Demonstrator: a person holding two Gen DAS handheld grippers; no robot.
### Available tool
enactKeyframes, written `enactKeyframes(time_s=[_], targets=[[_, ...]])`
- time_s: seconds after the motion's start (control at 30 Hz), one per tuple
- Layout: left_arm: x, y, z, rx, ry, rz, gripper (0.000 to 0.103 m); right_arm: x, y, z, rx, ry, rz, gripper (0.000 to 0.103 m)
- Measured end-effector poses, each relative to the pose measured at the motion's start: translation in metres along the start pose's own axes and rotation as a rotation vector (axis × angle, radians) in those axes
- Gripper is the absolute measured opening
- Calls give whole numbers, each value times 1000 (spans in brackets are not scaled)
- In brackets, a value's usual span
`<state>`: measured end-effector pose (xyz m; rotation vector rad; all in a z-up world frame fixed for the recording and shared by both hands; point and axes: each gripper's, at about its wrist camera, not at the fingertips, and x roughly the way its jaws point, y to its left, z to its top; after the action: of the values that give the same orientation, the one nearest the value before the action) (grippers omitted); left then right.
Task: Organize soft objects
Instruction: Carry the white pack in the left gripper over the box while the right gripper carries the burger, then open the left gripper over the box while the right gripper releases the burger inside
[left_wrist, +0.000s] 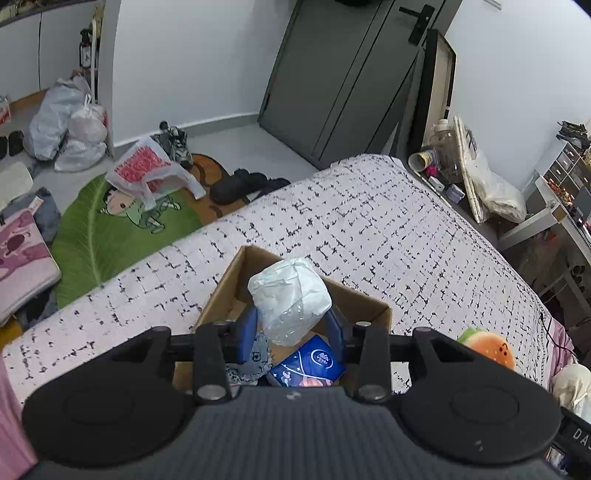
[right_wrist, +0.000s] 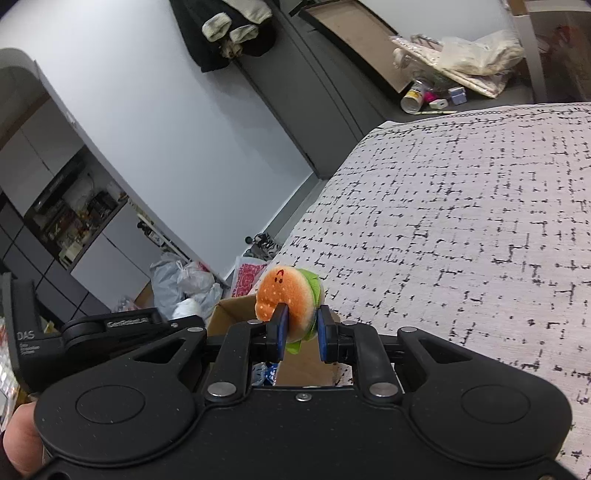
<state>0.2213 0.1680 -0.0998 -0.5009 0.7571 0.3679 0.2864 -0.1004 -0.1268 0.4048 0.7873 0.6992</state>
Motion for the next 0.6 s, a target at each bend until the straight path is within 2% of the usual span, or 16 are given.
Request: enactKeyframes(time_s=[0.23,0.4,0.6], targets=[[14,7,4,-17,-15,-36,39,14,16,-4,-44,25,9,17],[21,13,11,-54,0,-90,50,22,25,-7,-61,40,27,17],[18,21,11,-53,-9,-49,56,32,35,-12,-87,61,39,17]])
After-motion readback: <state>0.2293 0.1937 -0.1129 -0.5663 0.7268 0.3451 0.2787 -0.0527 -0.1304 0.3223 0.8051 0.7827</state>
